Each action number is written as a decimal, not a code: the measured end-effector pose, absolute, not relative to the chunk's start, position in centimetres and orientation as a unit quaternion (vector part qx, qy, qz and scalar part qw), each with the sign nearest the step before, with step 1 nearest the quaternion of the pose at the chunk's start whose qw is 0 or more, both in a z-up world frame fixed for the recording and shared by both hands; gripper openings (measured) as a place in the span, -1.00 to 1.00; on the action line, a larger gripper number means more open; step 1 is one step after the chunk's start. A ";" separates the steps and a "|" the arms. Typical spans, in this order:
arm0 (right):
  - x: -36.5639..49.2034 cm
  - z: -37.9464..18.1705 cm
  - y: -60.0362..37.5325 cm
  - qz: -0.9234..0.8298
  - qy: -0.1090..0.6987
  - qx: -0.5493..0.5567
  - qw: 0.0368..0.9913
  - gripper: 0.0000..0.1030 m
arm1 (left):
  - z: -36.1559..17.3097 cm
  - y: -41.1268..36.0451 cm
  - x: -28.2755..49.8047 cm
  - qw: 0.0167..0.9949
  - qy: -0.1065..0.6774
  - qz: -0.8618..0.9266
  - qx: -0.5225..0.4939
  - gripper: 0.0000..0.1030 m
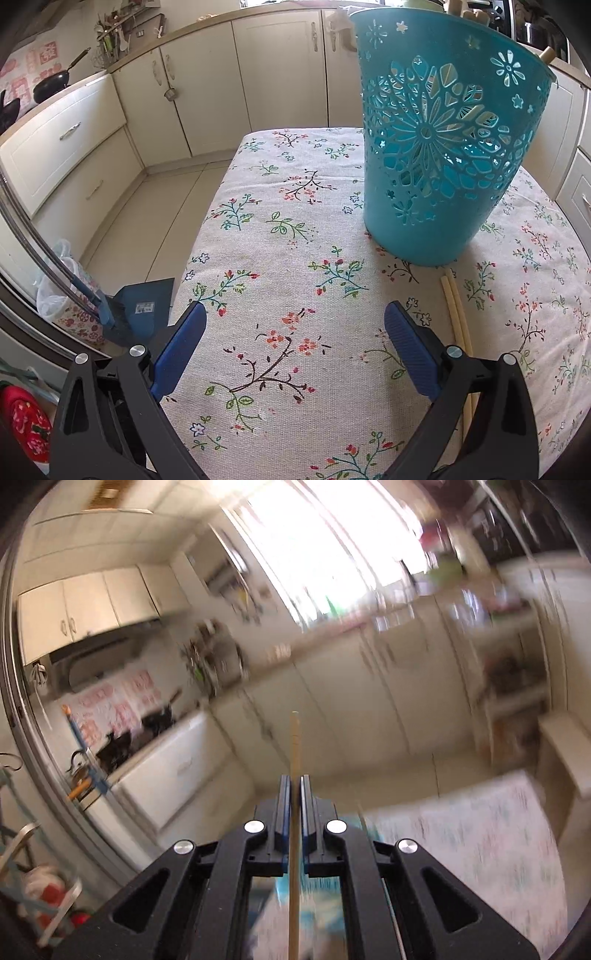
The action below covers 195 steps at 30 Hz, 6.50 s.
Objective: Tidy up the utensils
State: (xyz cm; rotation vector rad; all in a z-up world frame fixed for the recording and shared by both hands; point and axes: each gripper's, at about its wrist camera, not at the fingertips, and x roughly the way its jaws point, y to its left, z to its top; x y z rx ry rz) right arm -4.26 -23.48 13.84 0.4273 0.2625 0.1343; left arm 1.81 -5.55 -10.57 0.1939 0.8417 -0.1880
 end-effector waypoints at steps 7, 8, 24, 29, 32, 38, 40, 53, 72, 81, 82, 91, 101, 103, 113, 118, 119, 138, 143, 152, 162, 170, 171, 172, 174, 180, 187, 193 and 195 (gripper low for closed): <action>0.6 9.5 -20.6 -0.023 0.134 0.146 0.980 -0.88 | -10.5 -5.4 1.9 0.903 0.408 -0.094 0.093 0.81; 0.5 8.9 -20.5 -0.020 0.143 0.147 0.979 -0.88 | -10.5 -5.4 1.9 0.903 0.408 -0.095 0.093 0.81; -10.7 -4.8 -19.3 -0.018 0.378 0.119 0.918 -0.34 | -10.3 -5.0 1.8 0.907 0.403 -0.088 0.085 0.81; -9.5 -7.2 -17.5 -0.005 0.414 0.100 0.905 -0.37 | -10.2 -4.7 1.9 0.908 0.403 -0.087 0.078 0.81; -8.4 -7.7 -17.0 -0.011 0.418 0.095 0.903 -0.41 | -10.2 -4.7 1.9 0.907 0.404 -0.088 0.078 0.81; -7.5 -9.3 -16.8 -0.023 0.432 0.088 0.897 -0.46 | -10.3 -4.9 2.0 0.906 0.405 -0.092 0.081 0.81; -7.6 -9.5 -16.9 -0.024 0.430 0.089 0.898 -0.48 | -10.4 -4.9 2.0 0.906 0.406 -0.093 0.080 0.81; -7.5 -9.5 -17.4 -0.026 0.429 0.108 0.896 -0.49 | -10.3 -4.7 1.9 0.906 0.406 -0.092 0.080 0.81; -6.2 -9.4 -16.6 -0.011 0.433 0.107 0.895 -0.49 | -10.3 -4.9 1.9 0.906 0.405 -0.092 0.082 0.81; -5.9 -9.5 -15.0 -0.008 0.437 0.054 0.898 -0.51 | -10.3 -4.3 2.2 0.905 0.411 -0.090 0.066 0.81; -5.9 -9.5 -15.0 -0.009 0.438 0.047 0.897 -0.57 | -10.3 -4.2 2.2 0.905 0.412 -0.090 0.065 0.81; -8.9 -9.3 -18.5 -0.022 0.453 0.033 0.891 -0.82 | -10.1 -5.0 1.5 0.902 0.405 -0.131 0.072 0.81; -8.9 -9.4 -22.3 -0.032 0.439 0.090 0.893 -0.77 | -11.4 -9.5 0.8 0.863 0.460 -0.176 0.108 0.44; -9.1 -9.6 -22.3 -0.028 0.432 0.091 0.897 -0.77 | -11.6 -9.9 0.6 0.863 0.464 -0.170 0.108 0.17; -8.9 -9.7 -23.2 0.001 0.428 0.124 0.895 -0.59 | -10.9 -12.0 0.2 0.839 0.494 -0.200 0.110 -0.91; -9.0 -9.7 -23.1 0.008 0.426 0.130 0.896 -0.51 | -10.6 -11.3 0.0 0.814 0.530 -0.219 0.093 -0.91; -9.1 -9.7 -23.2 0.009 0.425 0.133 0.895 -0.51 | -10.6 -11.0 -0.4 0.809 0.536 -0.221 0.094 -0.91; -9.1 -9.7 -23.0 0.005 0.424 0.125 0.897 -0.51 | 8.6 -5.7 -4.5 0.870 0.406 -0.278 0.029 -0.91; -9.1 -9.7 -23.1 0.006 0.423 0.128 0.897 -0.51 | 14.9 -6.2 -2.5 0.903 0.326 -0.280 -0.008 -0.91; -9.0 -9.7 -23.4 0.012 0.423 0.133 0.896 -0.46 | 16.2 -10.7 4.5 0.941 0.241 -0.236 -0.013 -0.91; -8.6 -9.8 -23.8 0.020 0.423 0.146 0.894 -0.43 | 10.7 -13.3 13.1 0.954 0.229 -0.184 -0.059 -0.91; -8.6 -9.9 -23.8 0.022 0.423 0.146 0.894 -0.42 | 8.5 -13.9 13.7 0.957 0.229 -0.168 -0.053 -0.91; -8.6 -9.9 -23.8 0.022 0.422 0.146 0.894 -0.42 | 8.4 -14.0 13.5 0.958 0.229 -0.166 -0.048 -0.91; -8.6 -9.9 -23.8 0.023 0.423 0.146 0.894 -0.42 | 8.2 -14.2 13.5 0.958 0.231 -0.165 -0.044 -0.91; -8.6 -9.9 -23.8 0.023 0.422 0.147 0.894 -0.42 | 8.2 -14.0 13.2 0.958 0.231 -0.164 -0.043 -0.90; -8.7 -9.9 -23.8 0.023 0.422 0.145 0.894 -0.42 | 7.8 -14.4 12.0 0.952 0.250 -0.178 -0.012 -0.90; -8.7 -9.8 -23.7 0.021 0.424 0.139 0.895 -0.42 | 6.2 -12.0 8.5 0.942 0.284 -0.174 0.022 -0.41; -8.7 -9.7 -23.2 0.016 0.425 0.129 0.896 -0.42 | 3.9 -7.2 3.4 0.947 0.286 -0.137 0.042 -0.03; -8.6 -9.7 -23.1 0.014 0.426 0.126 0.896 -0.42 | 3.2 -6.0 2.2 0.948 0.289 -0.128 0.047 -0.01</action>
